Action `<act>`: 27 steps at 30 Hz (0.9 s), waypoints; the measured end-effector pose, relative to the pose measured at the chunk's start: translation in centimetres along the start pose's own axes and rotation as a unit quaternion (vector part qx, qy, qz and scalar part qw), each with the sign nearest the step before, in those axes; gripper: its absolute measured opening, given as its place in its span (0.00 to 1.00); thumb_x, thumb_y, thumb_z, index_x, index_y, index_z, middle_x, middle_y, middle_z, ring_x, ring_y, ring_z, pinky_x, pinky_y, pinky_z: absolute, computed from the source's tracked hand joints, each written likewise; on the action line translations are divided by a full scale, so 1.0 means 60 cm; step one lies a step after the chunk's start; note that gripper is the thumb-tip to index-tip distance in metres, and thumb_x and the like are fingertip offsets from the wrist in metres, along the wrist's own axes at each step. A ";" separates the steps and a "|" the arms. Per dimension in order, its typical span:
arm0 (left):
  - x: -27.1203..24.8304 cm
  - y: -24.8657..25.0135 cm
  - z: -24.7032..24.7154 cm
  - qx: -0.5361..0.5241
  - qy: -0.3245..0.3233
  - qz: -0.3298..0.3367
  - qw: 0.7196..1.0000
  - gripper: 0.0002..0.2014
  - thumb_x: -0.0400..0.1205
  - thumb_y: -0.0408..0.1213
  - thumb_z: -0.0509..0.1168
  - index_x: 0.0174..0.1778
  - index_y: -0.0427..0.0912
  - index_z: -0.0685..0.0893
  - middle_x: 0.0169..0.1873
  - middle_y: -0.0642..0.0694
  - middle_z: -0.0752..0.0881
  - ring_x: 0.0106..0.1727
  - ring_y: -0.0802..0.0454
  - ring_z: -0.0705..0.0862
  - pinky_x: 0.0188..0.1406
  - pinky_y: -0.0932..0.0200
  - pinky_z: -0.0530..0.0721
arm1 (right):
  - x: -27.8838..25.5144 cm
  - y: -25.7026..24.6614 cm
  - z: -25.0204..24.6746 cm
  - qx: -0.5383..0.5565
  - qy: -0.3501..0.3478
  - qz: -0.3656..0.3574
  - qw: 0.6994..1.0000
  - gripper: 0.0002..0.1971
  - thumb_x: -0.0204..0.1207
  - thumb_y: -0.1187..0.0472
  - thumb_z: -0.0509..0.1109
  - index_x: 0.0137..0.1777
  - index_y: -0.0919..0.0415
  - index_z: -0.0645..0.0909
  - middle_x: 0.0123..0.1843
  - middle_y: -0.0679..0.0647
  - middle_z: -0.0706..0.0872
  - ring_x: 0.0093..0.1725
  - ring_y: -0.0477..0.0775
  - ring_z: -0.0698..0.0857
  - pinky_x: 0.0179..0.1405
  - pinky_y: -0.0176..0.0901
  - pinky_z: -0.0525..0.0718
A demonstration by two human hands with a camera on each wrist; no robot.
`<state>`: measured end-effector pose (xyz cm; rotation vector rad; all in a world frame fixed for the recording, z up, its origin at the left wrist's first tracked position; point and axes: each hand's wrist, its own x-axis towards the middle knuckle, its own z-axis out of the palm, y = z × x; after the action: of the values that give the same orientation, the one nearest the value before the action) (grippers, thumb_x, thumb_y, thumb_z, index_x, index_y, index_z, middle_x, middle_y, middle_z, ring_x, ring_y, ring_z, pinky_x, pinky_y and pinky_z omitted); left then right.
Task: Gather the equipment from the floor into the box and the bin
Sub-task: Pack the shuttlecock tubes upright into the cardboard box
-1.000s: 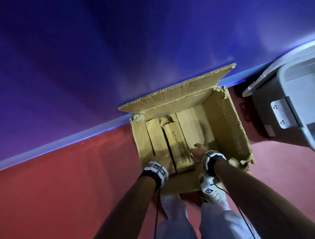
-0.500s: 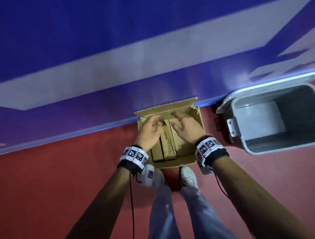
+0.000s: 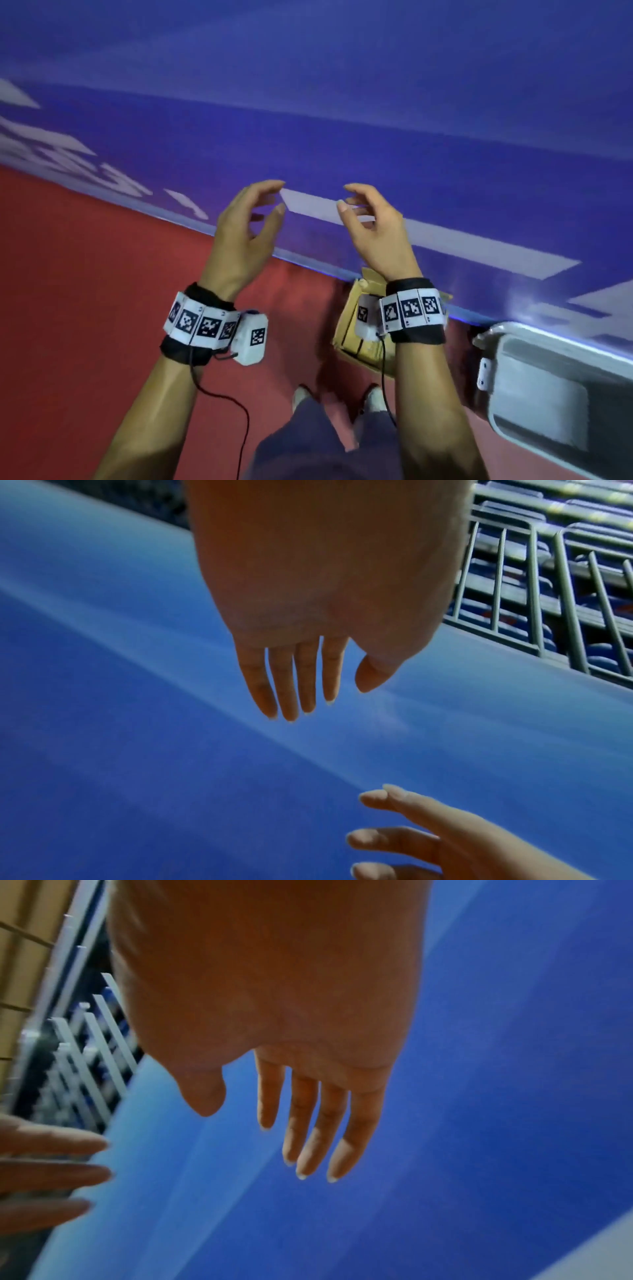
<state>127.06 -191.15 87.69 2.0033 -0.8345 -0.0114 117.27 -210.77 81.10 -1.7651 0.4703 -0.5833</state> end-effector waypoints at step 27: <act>-1.121 -0.003 -0.716 0.297 0.516 -0.439 0.673 0.19 0.87 0.47 0.68 0.73 0.50 0.80 0.67 0.55 0.84 0.66 0.58 0.84 0.65 0.44 0.86 | -0.858 -0.496 0.901 0.086 -0.706 -0.313 0.630 0.24 0.83 0.41 0.71 0.78 0.39 0.73 0.71 0.36 0.80 0.74 0.39 0.79 0.73 0.53 0.82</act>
<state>89.43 -120.85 90.95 2.2917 1.0073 0.8561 109.57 -131.36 90.74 -1.6126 -1.3019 0.4324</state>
